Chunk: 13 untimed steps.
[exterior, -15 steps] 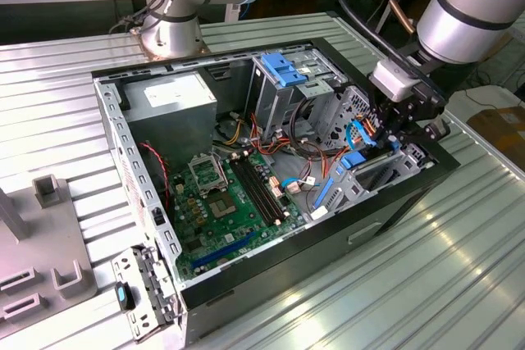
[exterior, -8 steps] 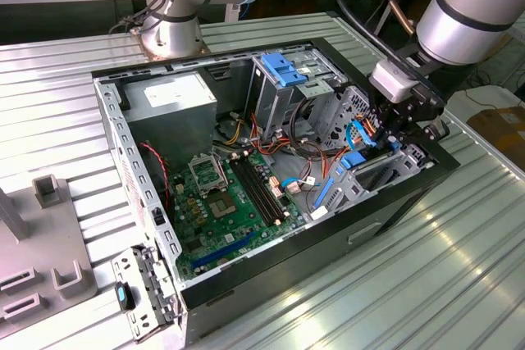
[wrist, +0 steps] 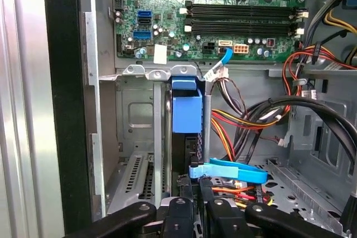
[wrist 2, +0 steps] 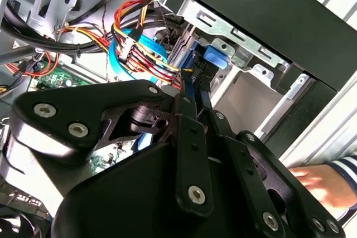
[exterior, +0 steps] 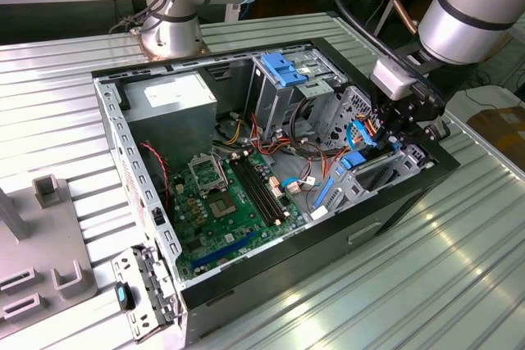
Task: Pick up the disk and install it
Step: 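Insert the second disk wire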
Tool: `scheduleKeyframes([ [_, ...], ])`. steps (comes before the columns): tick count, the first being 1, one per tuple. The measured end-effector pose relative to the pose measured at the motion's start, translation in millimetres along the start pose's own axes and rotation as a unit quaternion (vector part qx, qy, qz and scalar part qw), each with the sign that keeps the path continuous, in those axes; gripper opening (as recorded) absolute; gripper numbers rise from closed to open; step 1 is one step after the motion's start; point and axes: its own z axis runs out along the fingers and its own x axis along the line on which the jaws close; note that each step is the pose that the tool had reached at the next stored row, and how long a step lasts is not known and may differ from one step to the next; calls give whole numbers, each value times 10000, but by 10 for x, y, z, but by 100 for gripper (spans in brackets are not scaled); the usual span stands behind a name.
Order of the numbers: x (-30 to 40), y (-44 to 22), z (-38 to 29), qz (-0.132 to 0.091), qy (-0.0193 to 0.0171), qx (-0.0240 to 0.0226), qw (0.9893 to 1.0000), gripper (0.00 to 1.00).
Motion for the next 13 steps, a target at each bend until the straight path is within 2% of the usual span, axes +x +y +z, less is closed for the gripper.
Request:
scheduleKeyframes([
  [10,-1,-3,-16,18,3,-9,10000,17],
  [12,-1,-4,-15,19,3,-46,10000,17],
  [13,-1,-3,-16,19,3,-46,10000,17],
])
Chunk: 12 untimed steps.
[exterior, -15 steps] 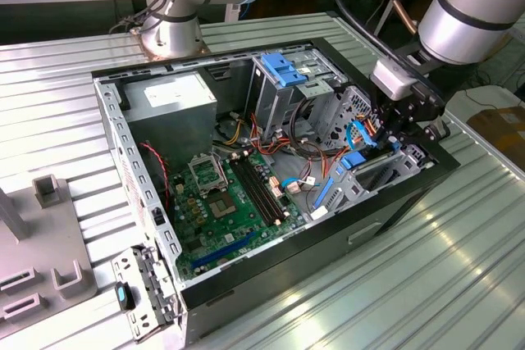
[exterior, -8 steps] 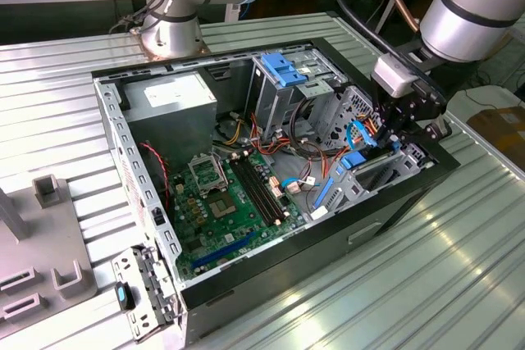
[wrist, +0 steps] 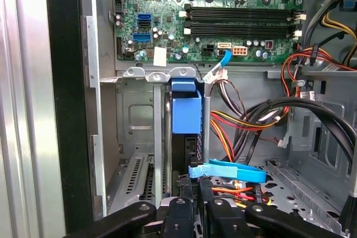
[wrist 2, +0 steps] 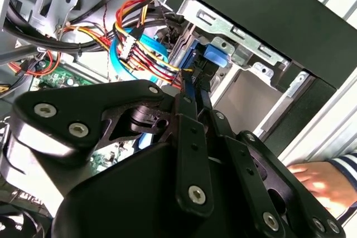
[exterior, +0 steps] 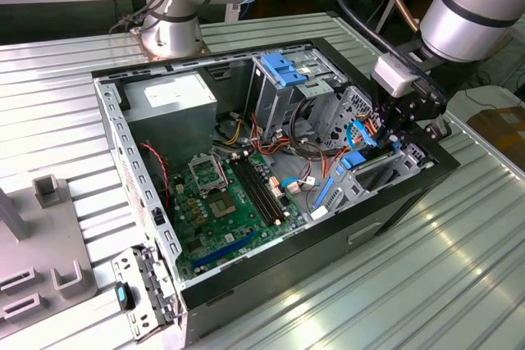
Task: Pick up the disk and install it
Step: 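Insert the second disk wire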
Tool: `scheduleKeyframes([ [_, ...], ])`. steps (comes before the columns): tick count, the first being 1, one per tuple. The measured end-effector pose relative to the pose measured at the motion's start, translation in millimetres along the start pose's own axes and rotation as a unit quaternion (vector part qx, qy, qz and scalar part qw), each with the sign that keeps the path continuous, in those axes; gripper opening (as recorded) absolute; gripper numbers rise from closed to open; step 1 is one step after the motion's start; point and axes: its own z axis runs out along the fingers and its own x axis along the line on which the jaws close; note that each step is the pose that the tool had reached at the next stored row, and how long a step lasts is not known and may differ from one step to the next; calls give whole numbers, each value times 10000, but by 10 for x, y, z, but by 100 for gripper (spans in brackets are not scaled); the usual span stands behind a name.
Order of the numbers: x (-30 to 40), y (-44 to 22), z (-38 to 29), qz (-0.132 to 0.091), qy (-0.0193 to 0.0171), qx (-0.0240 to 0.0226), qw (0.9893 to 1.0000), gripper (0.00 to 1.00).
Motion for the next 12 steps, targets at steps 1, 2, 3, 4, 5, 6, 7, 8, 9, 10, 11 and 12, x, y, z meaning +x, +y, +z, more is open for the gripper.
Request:
scheduleKeyframes([
  [1,0,0,0,0,0,-1,10000,17],
  [2,0,1,0,1,0,-2,10000,17],
  [3,0,1,0,1,0,-2,10000,17],
  [4,0,1,1,5,1,-3,10000,17],
  [5,1,1,5,54,7,0,10000,17],
  [6,1,1,8,119,15,2,9999,17],
  [7,1,1,9,153,19,4,9999,17],
  [8,1,1,8,153,20,4,9999,17],
  [9,-1,2,10,154,19,4,9999,17],
  [10,-3,3,18,154,20,4,9999,17],
  [11,-5,4,26,154,19,4,9999,17],
  [12,-5,5,34,154,18,4,9999,17],
])
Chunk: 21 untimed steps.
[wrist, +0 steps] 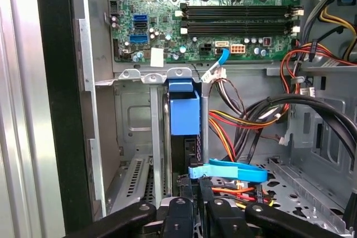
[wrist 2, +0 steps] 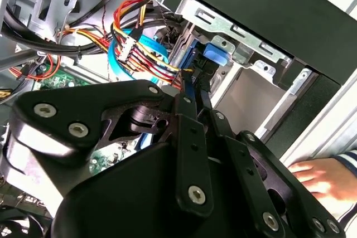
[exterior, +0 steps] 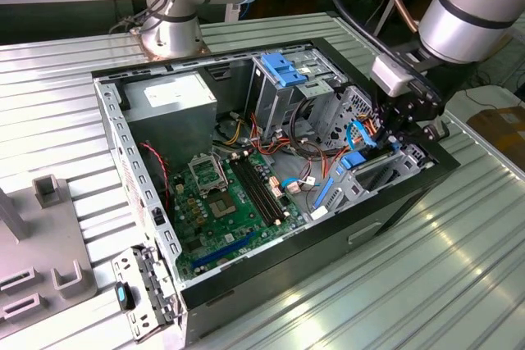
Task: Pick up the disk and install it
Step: 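Insert the second disk wire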
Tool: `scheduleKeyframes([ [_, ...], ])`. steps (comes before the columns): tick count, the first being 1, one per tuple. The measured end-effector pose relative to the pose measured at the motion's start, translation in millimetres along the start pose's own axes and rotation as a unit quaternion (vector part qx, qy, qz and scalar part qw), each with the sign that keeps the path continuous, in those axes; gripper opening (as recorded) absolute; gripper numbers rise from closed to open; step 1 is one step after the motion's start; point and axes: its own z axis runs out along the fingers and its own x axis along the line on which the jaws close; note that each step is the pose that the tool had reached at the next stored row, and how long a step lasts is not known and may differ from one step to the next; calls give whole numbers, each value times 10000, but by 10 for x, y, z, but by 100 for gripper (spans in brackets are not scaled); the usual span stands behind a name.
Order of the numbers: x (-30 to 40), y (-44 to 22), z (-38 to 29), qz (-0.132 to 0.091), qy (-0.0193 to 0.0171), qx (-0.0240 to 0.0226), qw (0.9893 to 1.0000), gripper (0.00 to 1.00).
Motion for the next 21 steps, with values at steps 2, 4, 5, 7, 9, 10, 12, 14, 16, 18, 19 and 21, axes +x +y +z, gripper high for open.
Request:
scheduleKeyframes([
  [2,1,4,27,0,4,0,10000,17],
  [4,0,2,17,1,-7,0,10000,17],
  [5,-1,-1,-9,2,-11,1,10000,17],
  [7,-2,-4,-30,1,-2,0,10000,17],
  [9,-10,-5,-32,1,-5,0,10000,17],
  [10,-16,-5,-32,2,-11,0,10000,17],
  [12,-21,-3,-24,3,-19,0,10000,17],
  [14,-20,-2,-23,3,-18,0,10000,17],
  [16,-20,-3,-22,3,-19,0,10000,17],
  [18,-20,-17,-19,-8,-21,-1,10000,17],
  [19,-19,-18,-19,-8,-20,-1,10000,17],
  [21,-3,-19,-19,-8,-21,-1,10000,17],
])
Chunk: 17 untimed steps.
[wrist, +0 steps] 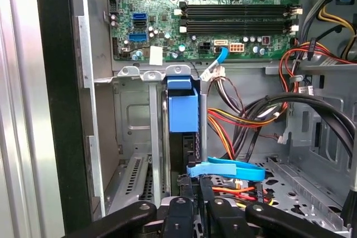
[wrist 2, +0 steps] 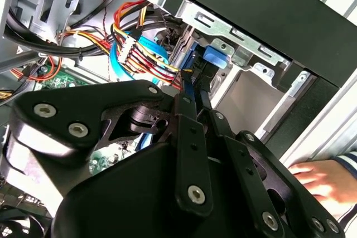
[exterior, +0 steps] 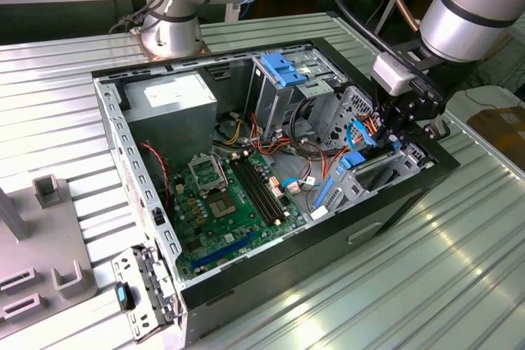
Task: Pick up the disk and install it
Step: 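Insert the second disk wire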
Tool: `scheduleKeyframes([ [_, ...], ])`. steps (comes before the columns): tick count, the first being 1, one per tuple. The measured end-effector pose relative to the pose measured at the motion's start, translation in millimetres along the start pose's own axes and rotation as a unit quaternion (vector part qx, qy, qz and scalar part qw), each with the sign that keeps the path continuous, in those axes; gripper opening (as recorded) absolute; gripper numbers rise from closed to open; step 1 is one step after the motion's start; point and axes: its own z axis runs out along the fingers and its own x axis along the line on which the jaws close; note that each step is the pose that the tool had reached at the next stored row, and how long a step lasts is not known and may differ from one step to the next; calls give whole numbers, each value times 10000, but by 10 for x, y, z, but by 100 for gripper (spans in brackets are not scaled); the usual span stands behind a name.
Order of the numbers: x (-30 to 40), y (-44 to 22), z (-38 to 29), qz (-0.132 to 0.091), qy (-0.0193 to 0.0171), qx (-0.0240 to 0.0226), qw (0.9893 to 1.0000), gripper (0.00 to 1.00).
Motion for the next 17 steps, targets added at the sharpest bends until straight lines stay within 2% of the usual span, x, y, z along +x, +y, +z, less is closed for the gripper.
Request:
scheduleKeyframes([
  [11,10,28,-8,-1,0,10,10000,17],
  [17,12,34,31,0,0,10,10000,17],
])
